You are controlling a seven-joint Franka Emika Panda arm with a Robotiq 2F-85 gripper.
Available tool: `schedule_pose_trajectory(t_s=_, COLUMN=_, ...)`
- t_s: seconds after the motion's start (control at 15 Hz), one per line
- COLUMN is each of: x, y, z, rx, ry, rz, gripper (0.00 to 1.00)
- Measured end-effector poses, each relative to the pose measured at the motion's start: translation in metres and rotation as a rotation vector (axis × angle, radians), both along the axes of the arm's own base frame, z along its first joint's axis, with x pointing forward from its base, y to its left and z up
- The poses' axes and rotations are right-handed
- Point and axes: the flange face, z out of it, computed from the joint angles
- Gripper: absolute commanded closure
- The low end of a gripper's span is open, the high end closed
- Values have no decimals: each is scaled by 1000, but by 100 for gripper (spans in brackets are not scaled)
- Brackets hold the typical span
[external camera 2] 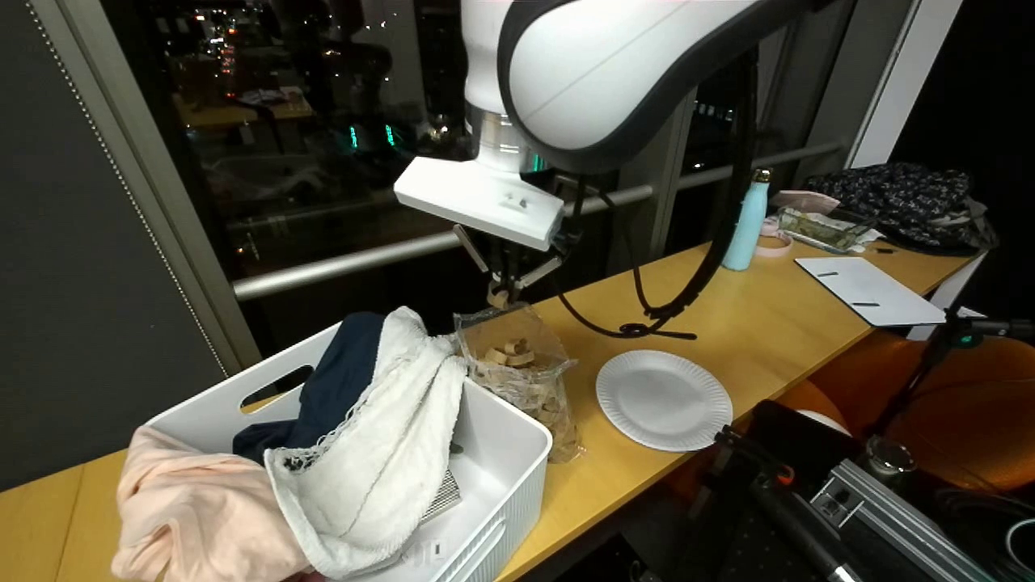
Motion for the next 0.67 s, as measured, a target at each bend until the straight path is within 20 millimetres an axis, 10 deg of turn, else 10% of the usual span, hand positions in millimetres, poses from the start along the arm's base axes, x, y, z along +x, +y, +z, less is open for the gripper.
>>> schedule_pose_trajectory(t_s=0.27, x=7, y=13, z=-12, rx=-7, ry=35, rz=15, gripper=99)
schedule_pose_trajectory(t_s=0.33, x=8, y=14, z=-16, rx=-9, ry=44, rz=16, gripper=71)
schedule_pose_trajectory(t_s=0.67, x=10, y=14, z=-28, rx=-13, ry=65, rz=15, gripper=43)
